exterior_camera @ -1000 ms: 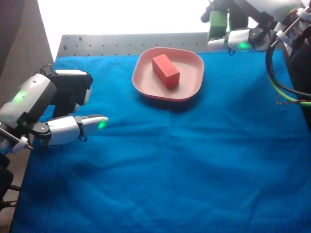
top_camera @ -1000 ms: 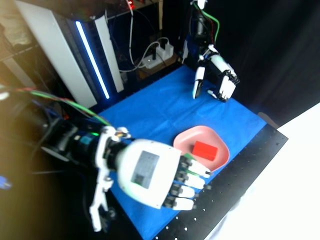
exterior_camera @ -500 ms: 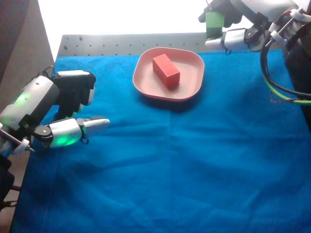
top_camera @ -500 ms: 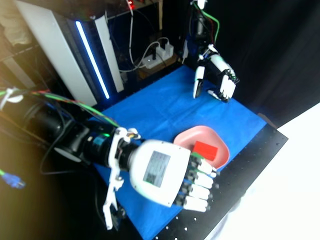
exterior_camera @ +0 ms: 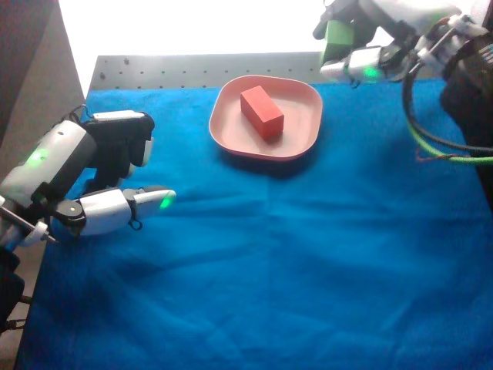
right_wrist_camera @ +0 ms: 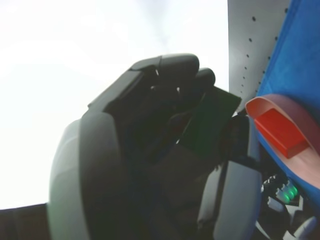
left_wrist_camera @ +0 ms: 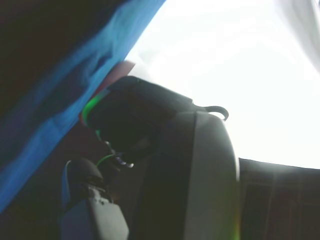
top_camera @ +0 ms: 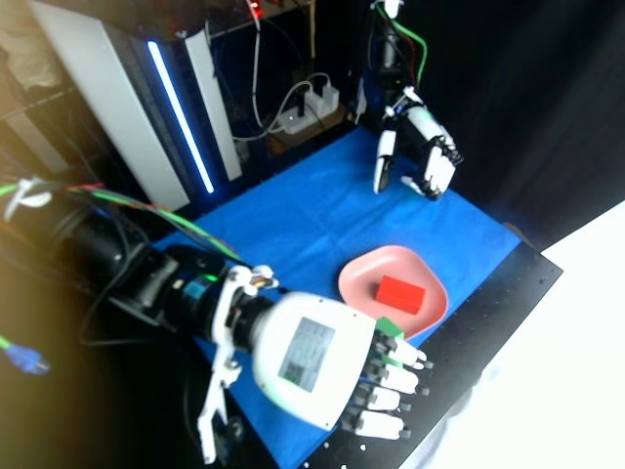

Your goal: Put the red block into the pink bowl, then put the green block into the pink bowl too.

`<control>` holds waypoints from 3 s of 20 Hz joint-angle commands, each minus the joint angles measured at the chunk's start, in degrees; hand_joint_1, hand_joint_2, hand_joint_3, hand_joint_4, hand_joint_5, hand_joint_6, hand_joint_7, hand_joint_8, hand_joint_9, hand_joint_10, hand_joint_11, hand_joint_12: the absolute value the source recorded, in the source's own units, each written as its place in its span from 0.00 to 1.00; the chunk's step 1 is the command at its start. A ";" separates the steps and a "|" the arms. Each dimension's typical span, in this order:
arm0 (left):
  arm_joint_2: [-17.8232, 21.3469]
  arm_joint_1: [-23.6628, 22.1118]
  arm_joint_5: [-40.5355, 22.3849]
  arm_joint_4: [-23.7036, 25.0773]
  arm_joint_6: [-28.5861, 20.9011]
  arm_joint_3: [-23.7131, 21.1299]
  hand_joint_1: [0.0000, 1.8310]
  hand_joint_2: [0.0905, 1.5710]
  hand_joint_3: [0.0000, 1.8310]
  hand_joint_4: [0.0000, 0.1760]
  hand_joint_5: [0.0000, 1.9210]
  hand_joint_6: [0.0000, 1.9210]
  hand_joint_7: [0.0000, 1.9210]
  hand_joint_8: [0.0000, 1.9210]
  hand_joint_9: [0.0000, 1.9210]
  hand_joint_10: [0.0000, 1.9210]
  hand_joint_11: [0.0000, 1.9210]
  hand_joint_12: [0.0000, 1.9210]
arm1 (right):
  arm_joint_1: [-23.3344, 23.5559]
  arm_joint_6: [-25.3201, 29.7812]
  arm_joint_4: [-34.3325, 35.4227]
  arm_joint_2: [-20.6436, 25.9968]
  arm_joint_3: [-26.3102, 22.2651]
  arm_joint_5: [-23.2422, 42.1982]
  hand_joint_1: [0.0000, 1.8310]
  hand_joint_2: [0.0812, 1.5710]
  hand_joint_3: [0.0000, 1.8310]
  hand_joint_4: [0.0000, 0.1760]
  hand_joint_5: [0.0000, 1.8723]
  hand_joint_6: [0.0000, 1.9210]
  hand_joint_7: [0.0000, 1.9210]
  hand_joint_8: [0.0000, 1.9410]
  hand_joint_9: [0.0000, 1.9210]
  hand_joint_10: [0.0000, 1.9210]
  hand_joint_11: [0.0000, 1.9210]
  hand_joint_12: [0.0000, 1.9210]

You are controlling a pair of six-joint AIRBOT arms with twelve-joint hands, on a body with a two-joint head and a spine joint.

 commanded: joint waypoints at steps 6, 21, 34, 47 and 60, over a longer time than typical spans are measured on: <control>-0.71 -0.38 -7.33 1.25 -0.53 -0.16 0.54 0.55 0.00 1.00 0.39 1.00 0.48 1.00 0.52 1.00 0.58 1.00 | 1.63 0.35 -2.91 -5.25 3.91 1.28 0.70 0.65 0.00 0.00 0.59 0.31 0.60 0.45 0.57 0.31 0.40 0.67; -0.74 -0.38 -8.08 1.68 -0.54 -0.61 0.56 0.56 0.00 0.98 0.39 1.00 0.48 1.00 0.52 1.00 0.58 1.00 | 2.16 1.30 -5.30 -8.51 5.08 -1.12 0.74 0.63 0.00 0.00 0.46 0.16 0.62 0.36 0.62 0.16 0.40 0.67; -0.84 -0.37 -7.85 1.55 -0.53 -0.74 0.54 0.55 0.00 1.00 0.40 1.00 0.47 1.00 0.50 1.00 0.57 1.00 | 2.16 2.76 -6.45 -8.51 4.30 -1.12 0.28 0.41 0.00 1.00 0.00 0.00 0.02 0.00 0.06 0.00 0.00 0.46; 0.25 -0.32 -7.09 -1.62 -0.29 0.18 0.49 0.55 0.00 1.00 0.37 1.00 0.43 1.00 0.43 1.00 0.48 1.00 | 2.16 7.89 -10.92 -4.93 -1.78 1.29 0.25 0.40 0.00 0.85 0.00 0.00 0.01 0.00 0.04 0.00 0.00 0.25; 8.45 2.41 -17.66 -6.68 2.93 -4.90 0.35 0.52 0.00 0.28 0.10 0.00 0.22 0.01 0.23 0.04 0.03 0.47 | 1.64 7.07 -12.55 14.85 -22.19 15.55 0.29 0.44 0.01 0.92 0.00 0.00 0.02 0.00 0.05 0.00 0.00 0.11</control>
